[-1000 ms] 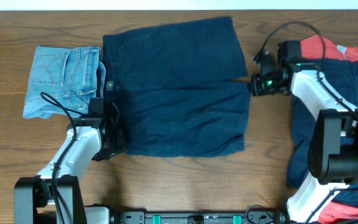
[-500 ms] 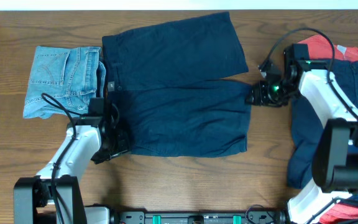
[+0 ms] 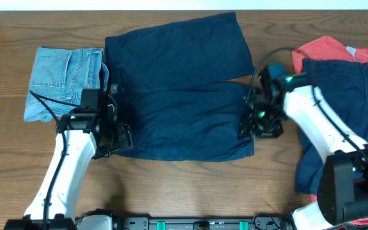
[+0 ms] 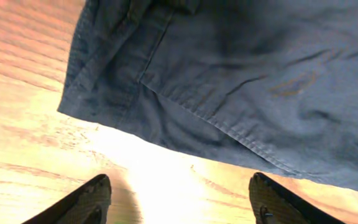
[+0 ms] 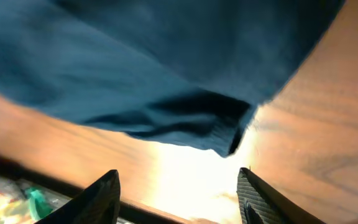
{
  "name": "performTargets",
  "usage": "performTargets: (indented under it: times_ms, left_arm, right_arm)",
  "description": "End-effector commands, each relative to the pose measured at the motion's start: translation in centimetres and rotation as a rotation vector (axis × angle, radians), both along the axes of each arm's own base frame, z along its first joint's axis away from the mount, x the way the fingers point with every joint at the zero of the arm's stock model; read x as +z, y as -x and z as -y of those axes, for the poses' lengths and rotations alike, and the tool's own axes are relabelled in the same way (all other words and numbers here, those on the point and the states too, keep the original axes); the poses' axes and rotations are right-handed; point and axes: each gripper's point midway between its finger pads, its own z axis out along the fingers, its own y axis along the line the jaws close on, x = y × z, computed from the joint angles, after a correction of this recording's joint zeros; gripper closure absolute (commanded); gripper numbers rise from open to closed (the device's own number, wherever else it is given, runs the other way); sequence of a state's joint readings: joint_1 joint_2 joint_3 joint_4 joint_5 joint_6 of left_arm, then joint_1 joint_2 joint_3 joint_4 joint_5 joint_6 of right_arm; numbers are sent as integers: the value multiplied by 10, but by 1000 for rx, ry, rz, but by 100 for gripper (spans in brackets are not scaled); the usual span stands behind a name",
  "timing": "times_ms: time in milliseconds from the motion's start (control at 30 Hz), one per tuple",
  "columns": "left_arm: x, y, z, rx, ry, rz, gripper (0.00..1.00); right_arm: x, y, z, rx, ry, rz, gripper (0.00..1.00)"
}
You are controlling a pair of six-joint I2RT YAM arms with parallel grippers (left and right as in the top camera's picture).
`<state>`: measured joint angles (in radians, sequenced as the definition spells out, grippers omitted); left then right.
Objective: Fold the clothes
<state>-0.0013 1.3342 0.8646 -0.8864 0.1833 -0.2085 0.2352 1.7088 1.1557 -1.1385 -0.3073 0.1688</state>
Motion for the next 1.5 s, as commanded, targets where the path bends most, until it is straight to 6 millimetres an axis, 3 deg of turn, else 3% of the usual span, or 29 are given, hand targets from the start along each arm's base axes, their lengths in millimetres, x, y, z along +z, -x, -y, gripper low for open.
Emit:
performTargets:
  times_ms: [0, 100, 167, 267, 367, 433, 567, 633, 667, 733, 767, 833, 933, 1067, 1167, 1233, 1467]
  left_arm:
    - [6, -5, -7, -18, -46, 27, 26]
    - [4, -6, -16, -11, -96, 24, 26]
    - [2, -9, -18, -10, -105, 30, 26]
    - [1, -16, -18, -9, -105, 49, 27]
    - [2, -20, -18, -8, -105, 63, 26]
    - [1, -19, -18, -9, -105, 60, 27]
    - [0, -13, -18, -17, -106, 37, 27]
    - [0, -12, -18, -17, -106, 30, 27]
    - [0, -11, -18, -16, -105, 29, 26]
    - [0, -11, -17, -17, -104, 27, 26]
    - [0, -10, -17, -18, -101, 26, 26]
    - [0, -9, -17, -18, -100, 19, 26]
    - [-1, -4, -16, -20, -95, -1, 26]
    - [-2, -1, -14, -22, -86, -11, 27]
    - [-4, 1, -14, -22, -86, -18, 41]
    - [-7, 2, -14, -22, -86, -18, 53]
    - [-33, 1, -1, -30, -11, 27, 56]
  right_arm:
    - [-25, 18, 23, -147, 197, -54, 39]
    - [-42, 23, 24, -174, 198, -50, 40]
    - [-50, 23, 18, -176, 152, -38, 48]
    - [-51, 21, 1, -123, 42, -24, 78]
    - [-45, 22, -6, -56, -11, -10, 98]
    - [-40, 32, 2, -51, 17, -38, 99]
    - [-26, 60, 41, -132, 220, -133, 99]
    - [-20, 69, 50, -162, 274, -163, 99]
    - [-17, 72, 52, -166, 283, -170, 95]
    - [-15, 75, 52, -164, 284, -176, 48]
    - [-15, 75, 52, -163, 286, -175, 39]
    - [-16, 74, 56, -162, 304, -167, 36]
    - [-20, 59, 59, -182, 303, -110, 42]
    - [-22, 13, 51, -232, 190, 69, 68]
    - [-11, -23, 31, -205, -2, 214, 80]
    - [-4, -43, 28, -221, -66, 287, 89]
    - [-8, -82, 41, -282, -59, 407, 90]
